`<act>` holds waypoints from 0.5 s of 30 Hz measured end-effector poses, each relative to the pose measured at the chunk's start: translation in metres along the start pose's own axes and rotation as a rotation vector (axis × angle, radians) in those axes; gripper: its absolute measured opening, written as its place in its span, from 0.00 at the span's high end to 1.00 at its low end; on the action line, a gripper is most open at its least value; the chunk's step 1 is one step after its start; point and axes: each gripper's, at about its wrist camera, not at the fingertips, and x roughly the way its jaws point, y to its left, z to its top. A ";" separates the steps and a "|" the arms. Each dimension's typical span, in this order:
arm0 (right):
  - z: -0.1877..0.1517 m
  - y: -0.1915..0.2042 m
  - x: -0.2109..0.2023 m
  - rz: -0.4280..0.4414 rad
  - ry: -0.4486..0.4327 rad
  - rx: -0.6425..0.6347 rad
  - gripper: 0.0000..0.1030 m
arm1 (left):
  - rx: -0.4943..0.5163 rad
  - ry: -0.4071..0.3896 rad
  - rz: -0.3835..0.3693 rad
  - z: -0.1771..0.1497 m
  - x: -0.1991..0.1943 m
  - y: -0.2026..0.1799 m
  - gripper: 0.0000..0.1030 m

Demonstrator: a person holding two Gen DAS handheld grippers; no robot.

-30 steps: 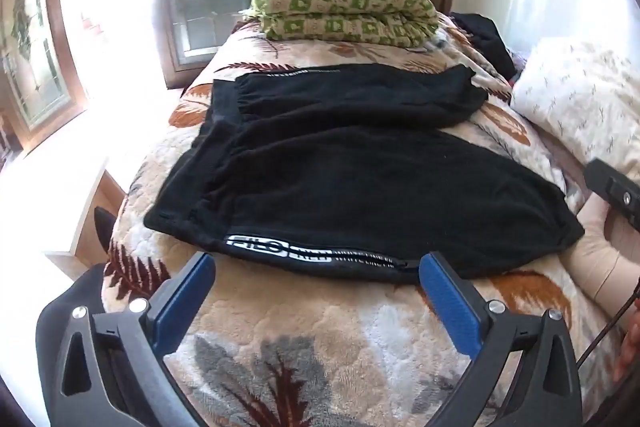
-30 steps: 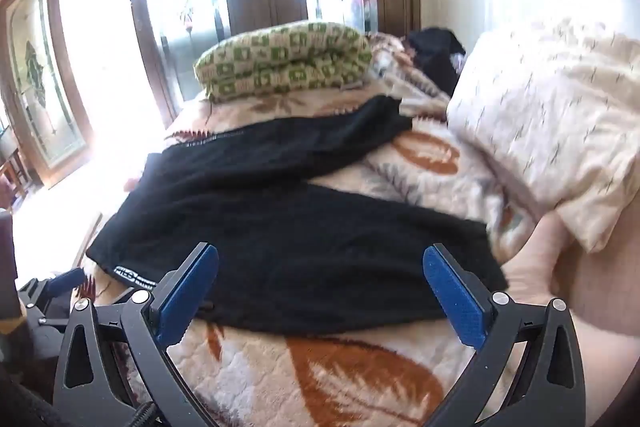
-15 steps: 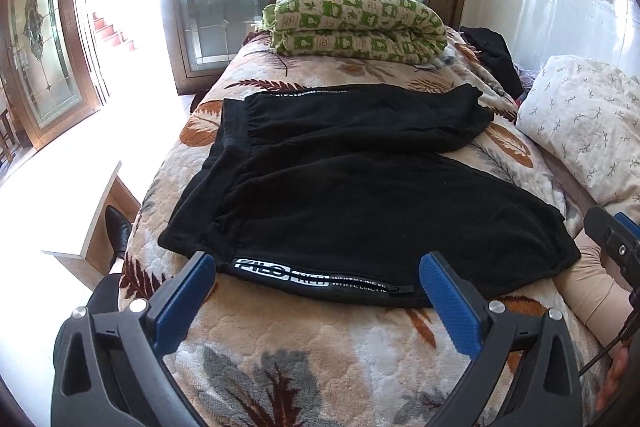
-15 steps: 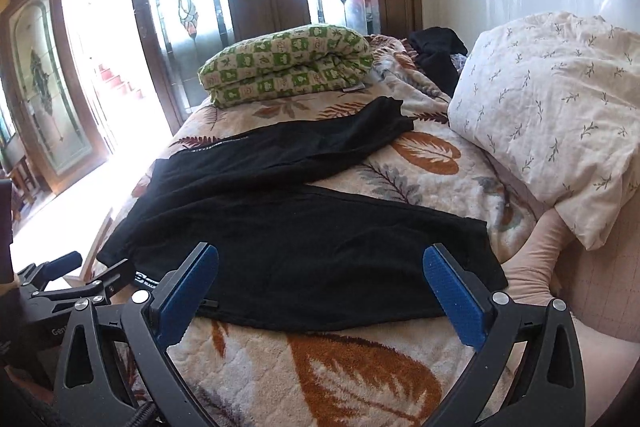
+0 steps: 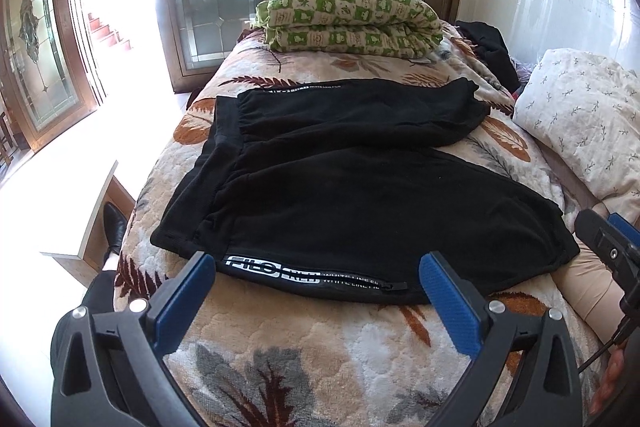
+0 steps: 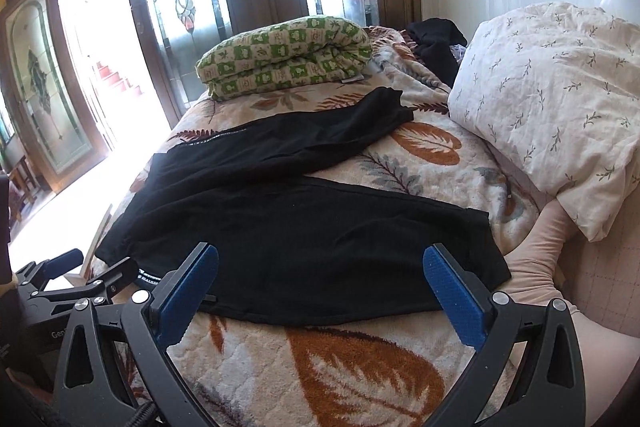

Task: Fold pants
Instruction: 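Move both tools toward the waistband of the black pants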

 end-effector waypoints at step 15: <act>-0.004 0.002 0.005 -0.011 0.016 -0.018 0.00 | -0.012 0.010 -0.005 -0.002 0.005 0.004 0.00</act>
